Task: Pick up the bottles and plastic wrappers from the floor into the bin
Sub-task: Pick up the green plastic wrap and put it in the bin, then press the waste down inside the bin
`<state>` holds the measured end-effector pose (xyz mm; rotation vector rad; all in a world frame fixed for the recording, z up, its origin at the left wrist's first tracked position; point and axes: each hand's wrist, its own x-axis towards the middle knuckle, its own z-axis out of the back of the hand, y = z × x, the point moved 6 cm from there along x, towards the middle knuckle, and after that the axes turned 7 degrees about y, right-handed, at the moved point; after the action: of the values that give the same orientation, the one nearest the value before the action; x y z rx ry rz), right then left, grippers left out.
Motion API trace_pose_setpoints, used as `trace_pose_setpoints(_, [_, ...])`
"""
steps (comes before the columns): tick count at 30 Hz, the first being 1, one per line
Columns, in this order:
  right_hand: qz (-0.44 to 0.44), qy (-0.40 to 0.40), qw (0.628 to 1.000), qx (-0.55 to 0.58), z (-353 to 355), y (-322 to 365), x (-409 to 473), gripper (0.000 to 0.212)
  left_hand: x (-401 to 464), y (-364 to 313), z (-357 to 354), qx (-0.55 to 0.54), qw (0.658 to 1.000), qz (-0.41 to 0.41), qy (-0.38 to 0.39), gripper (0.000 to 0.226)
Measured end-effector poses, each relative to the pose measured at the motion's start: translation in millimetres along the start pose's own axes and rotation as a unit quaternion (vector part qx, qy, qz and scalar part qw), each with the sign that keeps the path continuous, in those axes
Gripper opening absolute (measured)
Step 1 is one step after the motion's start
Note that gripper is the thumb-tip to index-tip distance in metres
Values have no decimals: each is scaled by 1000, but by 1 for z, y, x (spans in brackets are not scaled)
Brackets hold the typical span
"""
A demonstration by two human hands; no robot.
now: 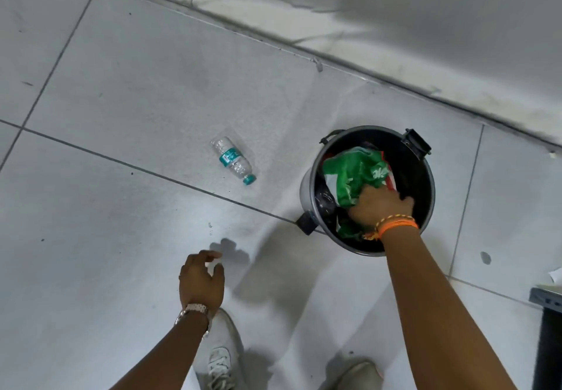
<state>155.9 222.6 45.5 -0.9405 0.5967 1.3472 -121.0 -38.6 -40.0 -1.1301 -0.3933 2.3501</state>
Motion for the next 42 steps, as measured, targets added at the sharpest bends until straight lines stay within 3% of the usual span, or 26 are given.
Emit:
trace_pose_setpoints(1, [-12,-34,999,-19,14,-3,-14,63,-5,0,2,-9,1000,-1,-6,21])
trace_pose_setpoints(3, [-11,-201,980,-8,53,4,-59,58,-15,6,5,-27,999,8,-15,21])
trace_pose_setpoints(5, [65,-418,903,74,80,38,-111,38,-23,16,4,-47,998,23,-24,21])
trace_pose_setpoints(6, [136,-483,853,141,81,65,-128,28,-26,23,3,-59,997,33,-27,21])
trace_pose_setpoints(7, [215,-485,820,214,75,95,-134,21,-28,28,1,-69,996,46,-31,22])
trace_pose_setpoints(8, [284,-439,809,269,64,129,-125,17,-28,33,1,-79,994,58,-37,22])
trace_pose_setpoints(10, [354,-279,852,266,31,201,-76,24,-27,38,0,-101,990,81,-53,25])
trace_pose_setpoints(13, [355,-97,925,95,-25,276,11,53,-18,39,-2,-128,983,106,-77,28])
trace_pose_setpoints(17, [295,-157,943,-1,-61,291,56,43,1,27,-4,-160,978,97,-94,24])
trace_pose_setpoints(19, [290,-164,943,10,-67,281,50,42,3,14,1,-175,974,96,-104,22])
trace_pose_setpoints(21, [291,-163,938,95,-63,261,38,50,6,2,5,-195,969,101,-112,21])
trace_pose_setpoints(24, [302,-232,875,300,-29,204,-16,59,13,-24,1,-236,963,91,-91,19])
trace_pose_setpoints(26, [301,-286,810,414,2,138,-70,41,6,-68,-5,-265,962,45,-39,17])
trace_pose_setpoints(29, [244,-388,781,424,28,42,-127,40,-12,-141,-16,-289,956,-38,10,12])
trace_pose_setpoints(32, [179,-357,819,411,30,-14,-115,45,-26,-206,-24,-266,953,-141,27,19])
trace_pose_setpoints(34, [195,-315,852,371,23,-24,-93,44,-36,-234,-33,-224,956,-186,37,29])
trace_pose_setpoints(37, [258,-233,892,290,5,-2,-54,45,-34,-244,-38,-175,970,-168,14,37])
trace_pose_setpoints(42, [207,-187,924,262,-16,8,-13,59,-31,-237,-40,-148,976,-162,8,49])
